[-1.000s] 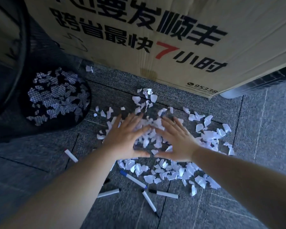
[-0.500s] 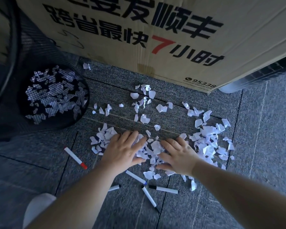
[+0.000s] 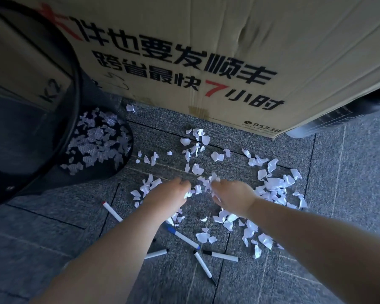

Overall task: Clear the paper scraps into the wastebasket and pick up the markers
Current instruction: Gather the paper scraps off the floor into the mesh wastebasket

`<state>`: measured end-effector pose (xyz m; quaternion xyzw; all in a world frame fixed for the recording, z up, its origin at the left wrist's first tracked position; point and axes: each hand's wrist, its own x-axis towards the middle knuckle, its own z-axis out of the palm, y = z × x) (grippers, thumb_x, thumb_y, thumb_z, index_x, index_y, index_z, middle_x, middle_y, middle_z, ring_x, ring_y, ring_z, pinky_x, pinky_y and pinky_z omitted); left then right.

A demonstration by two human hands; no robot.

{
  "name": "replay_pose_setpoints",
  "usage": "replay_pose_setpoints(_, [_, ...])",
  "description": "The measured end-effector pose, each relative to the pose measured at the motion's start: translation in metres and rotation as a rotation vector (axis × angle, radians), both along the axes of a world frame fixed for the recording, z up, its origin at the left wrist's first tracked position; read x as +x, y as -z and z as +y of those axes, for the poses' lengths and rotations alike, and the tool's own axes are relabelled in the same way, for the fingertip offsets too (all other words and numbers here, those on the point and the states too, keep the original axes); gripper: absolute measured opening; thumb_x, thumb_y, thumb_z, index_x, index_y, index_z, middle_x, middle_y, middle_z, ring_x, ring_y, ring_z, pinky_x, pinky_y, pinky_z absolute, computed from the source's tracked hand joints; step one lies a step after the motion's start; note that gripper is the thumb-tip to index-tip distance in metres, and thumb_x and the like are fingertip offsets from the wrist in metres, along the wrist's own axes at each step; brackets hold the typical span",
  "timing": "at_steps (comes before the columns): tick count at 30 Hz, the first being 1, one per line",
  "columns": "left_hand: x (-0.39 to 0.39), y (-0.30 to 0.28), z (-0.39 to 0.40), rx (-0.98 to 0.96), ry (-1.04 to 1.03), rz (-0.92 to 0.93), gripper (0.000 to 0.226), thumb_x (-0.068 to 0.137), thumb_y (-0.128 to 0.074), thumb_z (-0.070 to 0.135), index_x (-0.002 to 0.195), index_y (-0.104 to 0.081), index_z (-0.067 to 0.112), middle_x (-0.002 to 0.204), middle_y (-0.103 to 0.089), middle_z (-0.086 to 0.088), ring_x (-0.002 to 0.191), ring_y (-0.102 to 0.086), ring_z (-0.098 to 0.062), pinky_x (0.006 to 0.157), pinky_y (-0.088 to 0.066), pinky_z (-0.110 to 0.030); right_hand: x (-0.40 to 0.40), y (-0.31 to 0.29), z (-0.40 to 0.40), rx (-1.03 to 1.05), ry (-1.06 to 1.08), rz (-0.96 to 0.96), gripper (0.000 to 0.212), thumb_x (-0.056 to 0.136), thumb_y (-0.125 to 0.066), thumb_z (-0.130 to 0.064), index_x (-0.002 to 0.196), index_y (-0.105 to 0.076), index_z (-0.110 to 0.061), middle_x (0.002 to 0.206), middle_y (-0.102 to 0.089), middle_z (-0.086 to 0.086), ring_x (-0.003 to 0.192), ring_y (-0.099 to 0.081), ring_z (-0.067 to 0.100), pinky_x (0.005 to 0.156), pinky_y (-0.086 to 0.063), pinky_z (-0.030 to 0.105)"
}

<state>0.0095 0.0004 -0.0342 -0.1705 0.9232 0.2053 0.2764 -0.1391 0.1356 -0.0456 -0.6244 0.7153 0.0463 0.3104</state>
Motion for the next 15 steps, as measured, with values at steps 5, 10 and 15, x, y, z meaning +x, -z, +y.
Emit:
replay_pose_setpoints(5, [-0.013, -0.043, -0.020, -0.005, -0.060, 0.037, 0.019, 0.093, -0.048, 0.012, 0.111, -0.050, 0.007, 0.099, -0.057, -0.007, 0.074, -0.060, -0.020, 0.066, -0.052, -0.035, -0.014, -0.039, -0.011, -0.037, 0.024, 0.010, 0.024, 0.100, -0.039, -0.025, 0.109, -0.050, -0.007, 0.081, -0.061, 0.004, 0.068, -0.056, 0.014, 0.058, -0.046, 0.019])
replay_pose_setpoints(10, [-0.022, -0.100, -0.033, -0.086, -0.071, 0.056, 0.017, 0.094, -0.046, 0.014, 0.110, -0.048, 0.008, 0.099, -0.053, -0.008, 0.069, -0.049, -0.020, 0.056, -0.036, -0.031, -0.022, -0.086, -0.038, -0.047, 0.078, 0.060, 0.019, 0.099, -0.038, -0.022, 0.109, -0.048, -0.008, 0.072, -0.050, 0.000, 0.063, -0.057, 0.017, 0.052, -0.048, 0.025])
replay_pose_setpoints(15, [-0.026, -0.162, -0.046, -0.122, -0.080, 0.030, 0.022, 0.094, -0.045, 0.014, 0.115, -0.046, 0.008, 0.105, -0.050, -0.011, 0.078, -0.058, -0.029, 0.063, -0.048, -0.039, -0.022, -0.146, -0.061, -0.045, 0.078, 0.118, 0.019, 0.099, -0.038, -0.023, 0.106, -0.045, -0.007, 0.075, -0.047, 0.002, 0.069, -0.058, 0.026, 0.057, -0.049, 0.034])
